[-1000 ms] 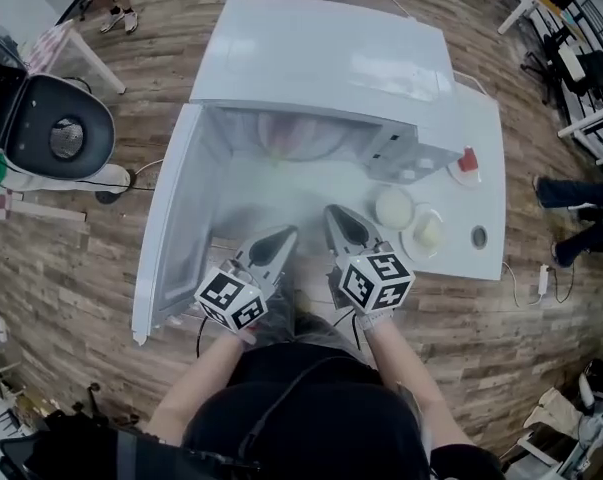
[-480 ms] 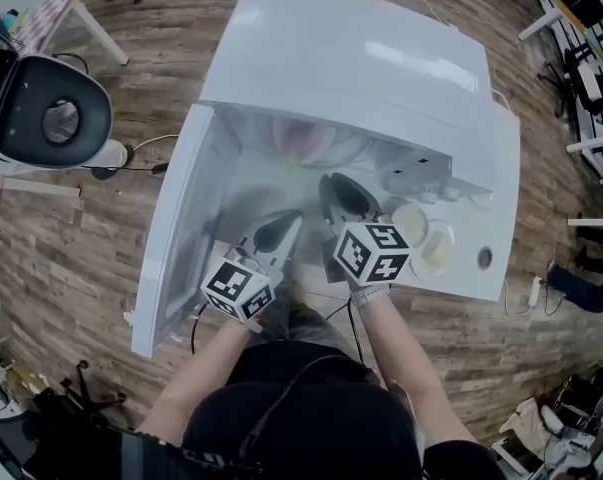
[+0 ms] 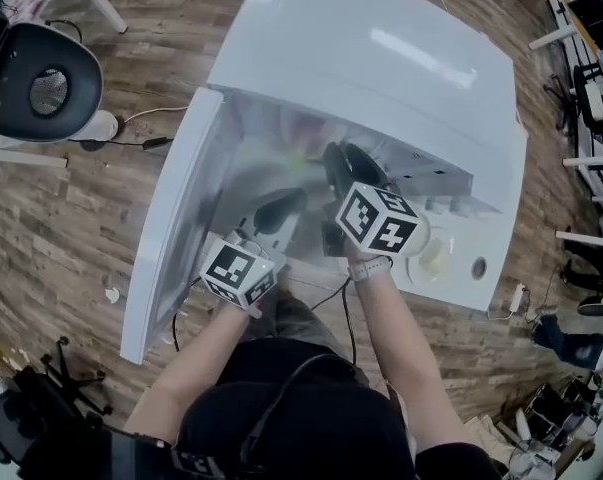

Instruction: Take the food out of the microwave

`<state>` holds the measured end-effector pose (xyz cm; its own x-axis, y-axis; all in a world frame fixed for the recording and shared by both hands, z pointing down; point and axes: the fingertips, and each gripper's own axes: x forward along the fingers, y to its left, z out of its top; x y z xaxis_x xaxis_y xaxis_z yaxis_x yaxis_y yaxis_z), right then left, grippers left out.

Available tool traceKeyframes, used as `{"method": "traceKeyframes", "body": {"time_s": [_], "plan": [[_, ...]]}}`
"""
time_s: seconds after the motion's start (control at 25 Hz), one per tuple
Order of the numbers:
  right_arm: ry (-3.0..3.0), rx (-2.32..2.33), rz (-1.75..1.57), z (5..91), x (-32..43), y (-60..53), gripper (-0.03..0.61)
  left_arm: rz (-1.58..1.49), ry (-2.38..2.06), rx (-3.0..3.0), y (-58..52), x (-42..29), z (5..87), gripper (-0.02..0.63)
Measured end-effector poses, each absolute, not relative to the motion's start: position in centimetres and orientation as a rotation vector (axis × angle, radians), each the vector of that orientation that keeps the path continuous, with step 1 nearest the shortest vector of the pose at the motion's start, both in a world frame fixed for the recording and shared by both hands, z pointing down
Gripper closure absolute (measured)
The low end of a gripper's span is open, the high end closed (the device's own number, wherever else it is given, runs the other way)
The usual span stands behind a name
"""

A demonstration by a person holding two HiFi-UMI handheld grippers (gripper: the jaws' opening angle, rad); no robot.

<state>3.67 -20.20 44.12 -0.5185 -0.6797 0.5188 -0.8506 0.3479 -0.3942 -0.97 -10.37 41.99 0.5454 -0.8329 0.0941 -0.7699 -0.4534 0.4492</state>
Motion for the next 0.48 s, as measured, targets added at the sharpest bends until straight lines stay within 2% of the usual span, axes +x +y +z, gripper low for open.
{"method": "traceKeyframes", "body": {"time_s": [0.48], "plan": [[-2.157, 1.414, 1.017, 46.1, 3.1, -22.7, 0.428, -0.23, -1.264, 2.352, -11.0, -1.2, 41.7, 0.603]]}}
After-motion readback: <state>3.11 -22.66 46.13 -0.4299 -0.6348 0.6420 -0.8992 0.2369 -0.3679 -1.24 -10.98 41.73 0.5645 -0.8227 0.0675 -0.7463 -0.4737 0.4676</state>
